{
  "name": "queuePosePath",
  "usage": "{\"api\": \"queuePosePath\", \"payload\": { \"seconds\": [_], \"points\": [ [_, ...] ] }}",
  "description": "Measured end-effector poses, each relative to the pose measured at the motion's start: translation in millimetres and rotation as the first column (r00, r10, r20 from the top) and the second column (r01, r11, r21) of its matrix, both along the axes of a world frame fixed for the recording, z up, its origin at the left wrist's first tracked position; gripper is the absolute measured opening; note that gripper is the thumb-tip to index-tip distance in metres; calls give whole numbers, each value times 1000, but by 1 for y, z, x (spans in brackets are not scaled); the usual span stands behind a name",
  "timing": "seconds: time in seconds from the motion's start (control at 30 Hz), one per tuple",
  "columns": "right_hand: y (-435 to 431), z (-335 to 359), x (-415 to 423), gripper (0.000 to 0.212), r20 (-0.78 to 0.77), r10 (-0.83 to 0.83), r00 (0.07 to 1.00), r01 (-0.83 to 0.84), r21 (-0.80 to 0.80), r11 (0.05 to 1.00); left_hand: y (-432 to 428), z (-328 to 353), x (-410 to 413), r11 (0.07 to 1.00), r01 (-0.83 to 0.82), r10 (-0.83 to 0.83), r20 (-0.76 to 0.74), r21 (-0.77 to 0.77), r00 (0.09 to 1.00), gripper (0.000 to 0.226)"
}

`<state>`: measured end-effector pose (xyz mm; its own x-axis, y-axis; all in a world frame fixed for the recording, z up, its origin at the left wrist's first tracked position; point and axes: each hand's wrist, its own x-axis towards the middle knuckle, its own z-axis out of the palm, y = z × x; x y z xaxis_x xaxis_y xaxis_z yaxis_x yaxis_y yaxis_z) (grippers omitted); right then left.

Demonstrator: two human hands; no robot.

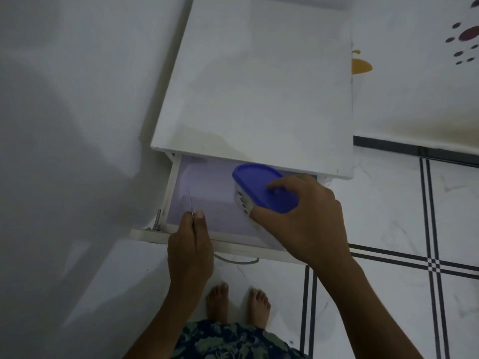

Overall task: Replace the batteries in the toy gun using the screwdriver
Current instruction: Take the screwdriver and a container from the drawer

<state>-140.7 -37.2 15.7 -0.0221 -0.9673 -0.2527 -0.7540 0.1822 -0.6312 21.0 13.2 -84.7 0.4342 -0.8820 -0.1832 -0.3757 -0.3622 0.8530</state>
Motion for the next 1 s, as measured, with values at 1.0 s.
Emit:
{"api": "queuePosePath", "payload": {
  "seconds": [1.0],
  "points": [
    [-15, -76, -4, 71, -50, -173, 984, 134, -437, 889, -75, 0, -52, 974, -220, 187, -342, -59, 921, 33]
  ]
}}
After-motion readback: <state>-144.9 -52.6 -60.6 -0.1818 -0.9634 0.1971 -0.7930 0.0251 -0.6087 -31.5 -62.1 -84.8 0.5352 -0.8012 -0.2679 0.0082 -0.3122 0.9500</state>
